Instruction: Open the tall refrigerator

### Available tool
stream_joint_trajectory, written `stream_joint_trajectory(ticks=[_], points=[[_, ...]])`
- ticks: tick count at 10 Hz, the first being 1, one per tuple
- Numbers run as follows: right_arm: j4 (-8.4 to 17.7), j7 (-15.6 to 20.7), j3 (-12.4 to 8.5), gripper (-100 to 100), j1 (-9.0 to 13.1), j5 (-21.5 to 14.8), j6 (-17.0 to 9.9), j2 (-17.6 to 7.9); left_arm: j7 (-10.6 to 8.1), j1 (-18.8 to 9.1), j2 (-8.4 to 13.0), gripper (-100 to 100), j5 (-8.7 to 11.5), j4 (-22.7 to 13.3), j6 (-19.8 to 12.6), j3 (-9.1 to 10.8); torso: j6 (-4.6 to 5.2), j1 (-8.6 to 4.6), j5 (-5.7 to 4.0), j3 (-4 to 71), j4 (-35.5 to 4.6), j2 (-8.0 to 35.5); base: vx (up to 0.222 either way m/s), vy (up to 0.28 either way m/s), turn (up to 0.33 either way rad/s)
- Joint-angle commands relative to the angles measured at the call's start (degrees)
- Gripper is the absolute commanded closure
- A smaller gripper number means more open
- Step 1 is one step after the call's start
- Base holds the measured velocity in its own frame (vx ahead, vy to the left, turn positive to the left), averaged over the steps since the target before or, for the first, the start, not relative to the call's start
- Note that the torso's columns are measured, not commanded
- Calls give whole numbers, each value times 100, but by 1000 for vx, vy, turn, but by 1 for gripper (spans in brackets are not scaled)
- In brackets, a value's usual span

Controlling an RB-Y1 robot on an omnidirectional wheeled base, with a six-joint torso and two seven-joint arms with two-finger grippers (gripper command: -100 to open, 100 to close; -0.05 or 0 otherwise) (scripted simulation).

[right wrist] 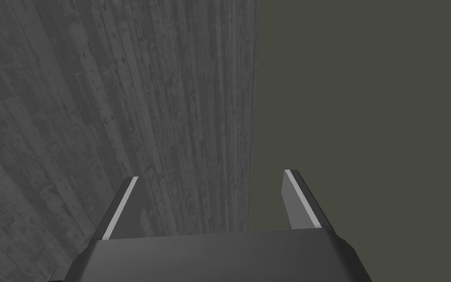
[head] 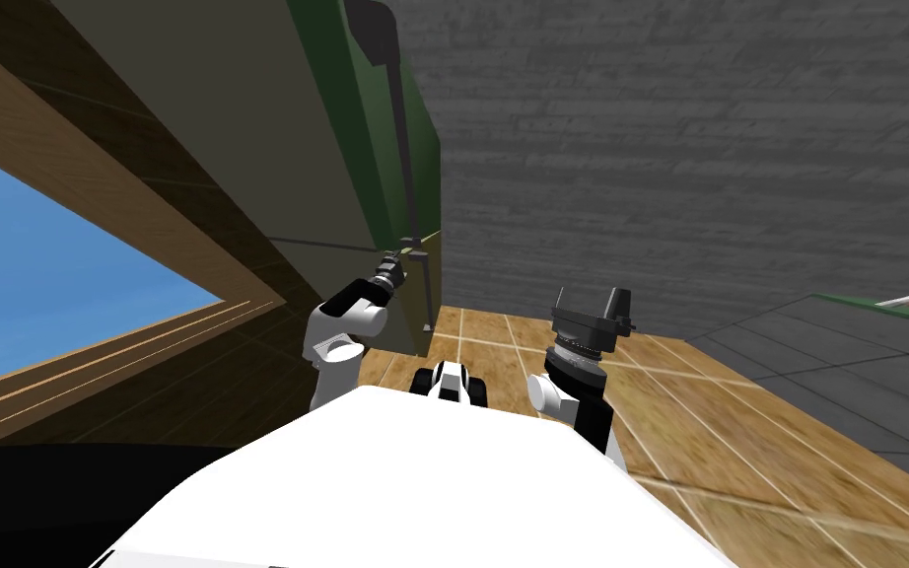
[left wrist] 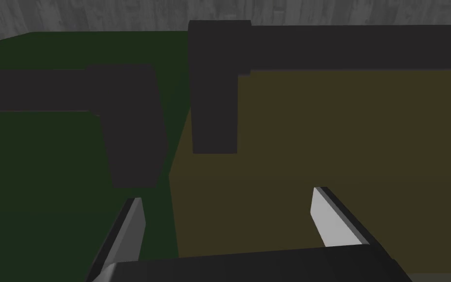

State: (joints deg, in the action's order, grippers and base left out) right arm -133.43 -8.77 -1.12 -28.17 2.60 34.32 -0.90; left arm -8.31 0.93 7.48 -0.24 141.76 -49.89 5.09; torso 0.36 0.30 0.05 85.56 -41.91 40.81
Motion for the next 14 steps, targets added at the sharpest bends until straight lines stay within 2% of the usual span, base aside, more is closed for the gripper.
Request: stream_joint_trajectory(ticks=[1,2,4,5,6,7,8,9,11,12,14], points=[[0,0,0,0,0,0,0,0,-5,18,9,-100,-1,90,-128,12,9,-8,-6,10,-4,-13,1,-12,49],[0,0,0,0,1,0,0,0,1,-23,6,100,-3,-15,11,11,9,-13,-1,1,8,1,-47,3,-14],[0,0,0,0,1,0,0,0,4,-16,-3,100,1,-89,94,-3,13,-26,-23,-7,-31,22,-52,11,-14],[0,0,0,0,1,0,0,0,4,48,-13,100,1,-80,-62,-17,10,-41,-33,-15,-44,37,-48,3,31],[0,0,0,0,1,0,0,0,-13,89,-55,100,-103,-32,-128,60,1,-53,-34,-33,-48,61,23,-135,90],[0,0,1,0,0,0,0,1,-13,89,-55,100,-103,-32,-128,60,-10,-92,-35,-43,-35,68,63,-186,82],[0,0,2,0,0,0,0,2,-31,96,-95,100,-213,37,-165,140,4,-93,-34,-44,-26,69,96,-254,60],[0,0,2,0,0,0,0,3,-31,96,-95,100,-213,37,-165,140,7,-94,-36,-36,-26,58,80,-241,53],[0,0,3,0,0,0,0,3,-66,109,-175,100,-431,174,-240,300,13,-65,-40,-21,-41,48,91,-307,76],[-1,0,3,0,-1,0,0,3,-66,109,-175,100,-431,174,-240,300,15,-66,-46,-12,-44,35,102,-269,57],[-1,0,2,0,-1,0,0,3,-102,123,-254,100,-650,312,-315,460,19,-52,-49,-8,-52,36,130,-317,78]])
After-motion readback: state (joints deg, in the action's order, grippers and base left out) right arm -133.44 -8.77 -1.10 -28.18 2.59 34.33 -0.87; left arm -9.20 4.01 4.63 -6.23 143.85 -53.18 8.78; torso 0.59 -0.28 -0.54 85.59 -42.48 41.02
